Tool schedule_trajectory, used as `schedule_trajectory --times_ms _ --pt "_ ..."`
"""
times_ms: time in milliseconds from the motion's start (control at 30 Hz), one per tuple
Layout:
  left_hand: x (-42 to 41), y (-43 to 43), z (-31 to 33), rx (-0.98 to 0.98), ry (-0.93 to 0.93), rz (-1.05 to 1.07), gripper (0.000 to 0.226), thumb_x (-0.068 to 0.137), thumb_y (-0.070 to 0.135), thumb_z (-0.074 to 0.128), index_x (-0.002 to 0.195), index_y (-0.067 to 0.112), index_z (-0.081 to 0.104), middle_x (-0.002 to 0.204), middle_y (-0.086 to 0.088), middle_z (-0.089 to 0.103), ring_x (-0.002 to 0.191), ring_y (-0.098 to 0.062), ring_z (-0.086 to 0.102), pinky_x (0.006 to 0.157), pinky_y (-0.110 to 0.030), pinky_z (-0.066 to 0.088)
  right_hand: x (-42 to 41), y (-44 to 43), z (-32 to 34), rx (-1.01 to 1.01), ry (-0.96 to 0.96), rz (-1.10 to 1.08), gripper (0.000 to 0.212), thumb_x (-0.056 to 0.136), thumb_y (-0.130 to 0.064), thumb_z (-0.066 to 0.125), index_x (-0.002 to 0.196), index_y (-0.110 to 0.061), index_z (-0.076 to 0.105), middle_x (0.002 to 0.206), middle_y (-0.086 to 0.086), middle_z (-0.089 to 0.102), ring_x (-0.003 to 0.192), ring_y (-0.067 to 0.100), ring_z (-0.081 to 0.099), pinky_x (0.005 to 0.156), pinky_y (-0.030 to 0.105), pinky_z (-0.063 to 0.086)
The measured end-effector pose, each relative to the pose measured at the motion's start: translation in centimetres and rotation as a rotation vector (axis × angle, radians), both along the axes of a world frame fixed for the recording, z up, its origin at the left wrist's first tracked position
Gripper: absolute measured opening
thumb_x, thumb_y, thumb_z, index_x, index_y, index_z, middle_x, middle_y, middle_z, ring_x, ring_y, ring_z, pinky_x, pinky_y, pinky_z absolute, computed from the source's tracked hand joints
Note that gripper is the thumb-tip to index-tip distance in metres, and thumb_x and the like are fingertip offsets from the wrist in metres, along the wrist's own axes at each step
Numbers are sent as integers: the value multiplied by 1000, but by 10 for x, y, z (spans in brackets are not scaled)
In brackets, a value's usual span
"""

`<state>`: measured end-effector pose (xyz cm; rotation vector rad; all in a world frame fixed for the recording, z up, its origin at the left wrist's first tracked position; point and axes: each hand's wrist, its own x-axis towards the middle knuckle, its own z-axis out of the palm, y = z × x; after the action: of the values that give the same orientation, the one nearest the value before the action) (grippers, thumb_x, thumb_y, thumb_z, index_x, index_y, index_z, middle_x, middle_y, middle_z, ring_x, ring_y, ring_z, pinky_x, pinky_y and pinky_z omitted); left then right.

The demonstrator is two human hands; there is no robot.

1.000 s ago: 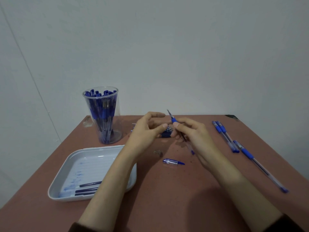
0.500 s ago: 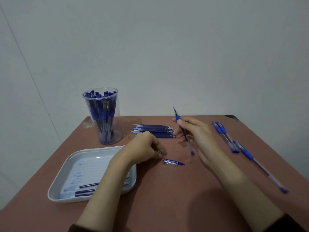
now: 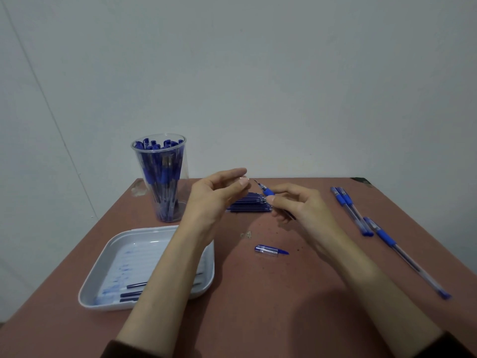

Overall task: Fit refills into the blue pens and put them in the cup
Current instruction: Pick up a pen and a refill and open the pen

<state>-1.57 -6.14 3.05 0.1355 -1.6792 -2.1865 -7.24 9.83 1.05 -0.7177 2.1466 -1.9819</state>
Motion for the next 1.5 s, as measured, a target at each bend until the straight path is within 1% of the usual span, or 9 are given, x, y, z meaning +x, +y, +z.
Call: schedule_trajectory --times_ms 200,533,733,833,933,1033,1200,1333,1500 --pt "1 -1 0 -29 7 -25 19 82 -3 64 97 8 69 82 -5 69 79 -13 67 82 -19 55 0 -1 -1 29 14 10 8 85 -15 70 86 -22 75 63 6 61 63 20 50 62 33 42" --pt "1 2 -2 -190 -34 -49 25 81 0 68 101 15 69 84 -1 72 75 -8 69 67 -15 52 -2 -1 -3 84 99 -31 10 84 -18 71 88 -25 75 61 2 59 56 12 50 58 28 43" --pt "1 2 -2 -137 -5 -64 30 81 -1 67 107 15 66 85 1 74 81 -9 69 74 -15 53 2 -3 -3 57 4 0 9 88 -23 67 86 -26 76 58 0 59 48 10 44 50 27 33" --pt "1 5 -1 -44 27 -91 32 82 3 67 112 14 63 98 -7 73 85 -13 69 79 -17 53 3 -5 -4 23 -40 22 11 88 -24 66 86 -26 77 58 2 59 47 12 41 52 31 27" --pt "0 7 -2 -42 60 -81 37 81 7 69 116 16 60 99 -5 74 88 -14 70 82 -19 53 4 -6 -2 -43 -65 53 12 89 -20 65 91 -19 77 59 5 57 46 12 39 54 33 30" --pt "0 7 -3 -54 87 -50 40 80 8 70 116 19 59 98 -4 74 90 -14 70 87 -23 53 6 -6 -1 -101 -107 79 13 90 -15 63 92 -12 75 58 7 56 45 12 38 50 29 30" --pt "-3 8 -5 -35 73 -68 28 83 7 67 109 15 62 99 -5 73 90 -13 69 82 -21 53 7 -8 0 -170 -170 98 14 91 -15 61 92 -11 75 56 7 54 44 12 35 47 28 25" --pt "-4 6 -10 -156 -13 -39 12 81 25 68 89 16 70 92 -2 73 97 -13 66 89 -28 49 7 -9 0 -184 -159 83 16 91 -14 59 96 -7 73 56 6 53 46 13 35 44 24 26" --pt "-5 9 -10 -174 -11 -82 16 87 26 63 91 15 74 93 0 73 97 -10 66 88 -26 48 6 -10 -2 -150 -113 78 15 91 -14 61 84 -13 75 57 9 54 45 13 36 45 27 28"
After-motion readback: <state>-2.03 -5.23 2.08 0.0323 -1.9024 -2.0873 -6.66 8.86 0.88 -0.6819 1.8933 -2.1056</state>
